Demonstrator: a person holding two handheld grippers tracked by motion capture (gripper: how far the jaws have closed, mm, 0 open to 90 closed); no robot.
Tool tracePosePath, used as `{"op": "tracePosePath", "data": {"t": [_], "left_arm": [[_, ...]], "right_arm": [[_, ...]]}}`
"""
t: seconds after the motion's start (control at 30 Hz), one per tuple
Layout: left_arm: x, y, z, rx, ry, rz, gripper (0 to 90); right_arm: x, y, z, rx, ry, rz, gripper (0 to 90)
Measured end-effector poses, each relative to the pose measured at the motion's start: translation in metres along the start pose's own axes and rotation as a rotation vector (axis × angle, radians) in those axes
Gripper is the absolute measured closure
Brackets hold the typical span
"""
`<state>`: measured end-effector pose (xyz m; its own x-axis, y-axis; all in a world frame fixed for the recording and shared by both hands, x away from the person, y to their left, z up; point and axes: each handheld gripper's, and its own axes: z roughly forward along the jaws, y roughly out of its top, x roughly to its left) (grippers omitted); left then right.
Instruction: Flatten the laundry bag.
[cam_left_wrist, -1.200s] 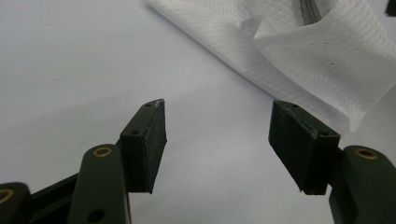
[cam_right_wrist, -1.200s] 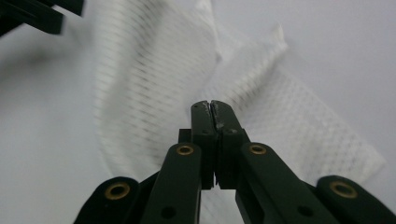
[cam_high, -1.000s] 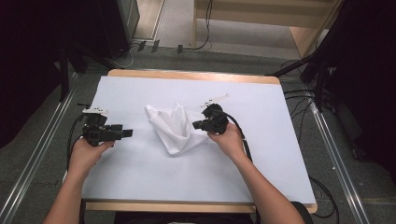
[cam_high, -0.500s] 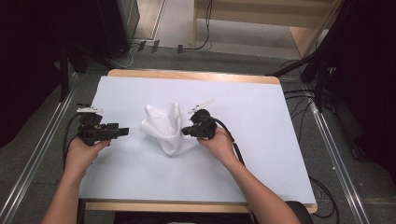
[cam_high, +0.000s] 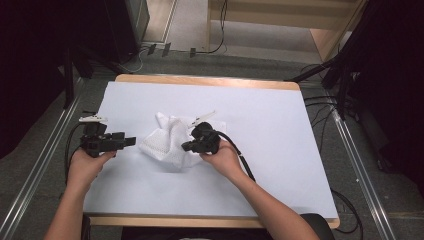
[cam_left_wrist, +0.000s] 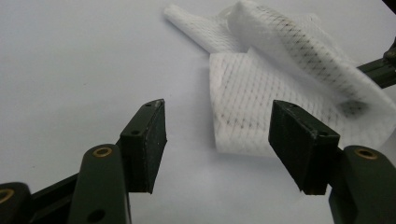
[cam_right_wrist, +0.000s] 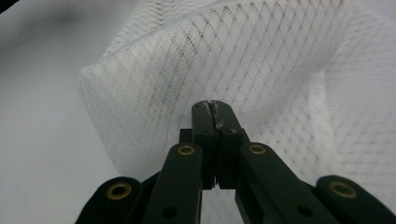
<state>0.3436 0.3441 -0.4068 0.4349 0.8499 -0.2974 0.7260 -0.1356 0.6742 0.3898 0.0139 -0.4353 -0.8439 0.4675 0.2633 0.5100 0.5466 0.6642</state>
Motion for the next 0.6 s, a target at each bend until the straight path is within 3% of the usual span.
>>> {"op": "tracePosePath", "data": {"t": [0.2,0.33,0.6], "left_arm": [[-0.005,0.001,0.008,0.017,-0.008,0.008,38.0],[-0.009,0.001,0.017,0.041,-0.020,0.025,38.2],[-0.009,0.004,0.032,0.065,-0.026,0.021,42.3]], "right_arm": [[0.008,-0.002,0.014,0.014,0.023,-0.016,90.0],[0.013,-0.005,0.023,0.051,0.033,-0.028,89.9],[0.003,-0.001,-0.002,-0.011,0.002,-0.025,84.2]]}}
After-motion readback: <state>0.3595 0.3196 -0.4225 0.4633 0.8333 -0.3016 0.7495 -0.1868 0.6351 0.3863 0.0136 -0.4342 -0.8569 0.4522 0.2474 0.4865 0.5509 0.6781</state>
